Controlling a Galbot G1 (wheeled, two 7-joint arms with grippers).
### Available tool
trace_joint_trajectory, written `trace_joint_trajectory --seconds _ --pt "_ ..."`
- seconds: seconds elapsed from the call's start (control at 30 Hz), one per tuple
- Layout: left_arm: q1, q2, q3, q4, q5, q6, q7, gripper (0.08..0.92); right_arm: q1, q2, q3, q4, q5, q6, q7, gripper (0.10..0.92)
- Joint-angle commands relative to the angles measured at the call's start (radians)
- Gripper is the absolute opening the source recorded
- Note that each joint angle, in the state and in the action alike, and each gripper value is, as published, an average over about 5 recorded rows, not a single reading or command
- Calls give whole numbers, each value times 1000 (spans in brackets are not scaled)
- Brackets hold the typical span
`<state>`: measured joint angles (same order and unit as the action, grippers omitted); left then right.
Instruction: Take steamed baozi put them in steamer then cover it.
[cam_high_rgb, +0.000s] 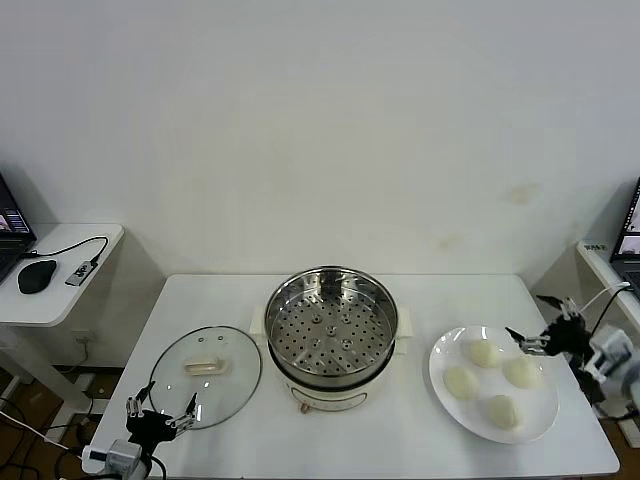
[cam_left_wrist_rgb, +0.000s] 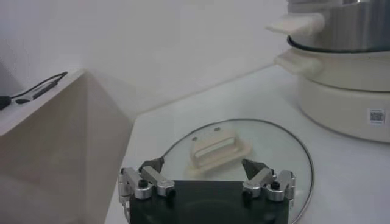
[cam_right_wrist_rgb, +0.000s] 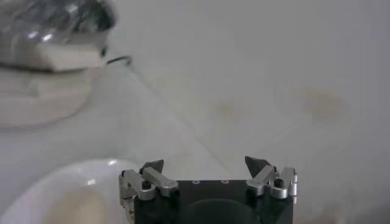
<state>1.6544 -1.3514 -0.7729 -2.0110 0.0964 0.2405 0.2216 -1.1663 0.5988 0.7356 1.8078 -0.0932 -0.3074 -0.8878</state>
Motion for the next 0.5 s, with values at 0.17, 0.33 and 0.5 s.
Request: trace_joint_trajectory --seconds 0.17,0.33,0.5 --pt "19 -8 -9 -16 0 -1 -6 823 608 -217 -682 -229 -262 137 -378 823" --pt "21 -12 -10 -12 0 -1 -7 823 704 -154 -819 -311 -297 176 -395 823" --pt "21 -11 -9 -9 0 0 -5 823 742 -79 -866 -390 -336 190 -404 823"
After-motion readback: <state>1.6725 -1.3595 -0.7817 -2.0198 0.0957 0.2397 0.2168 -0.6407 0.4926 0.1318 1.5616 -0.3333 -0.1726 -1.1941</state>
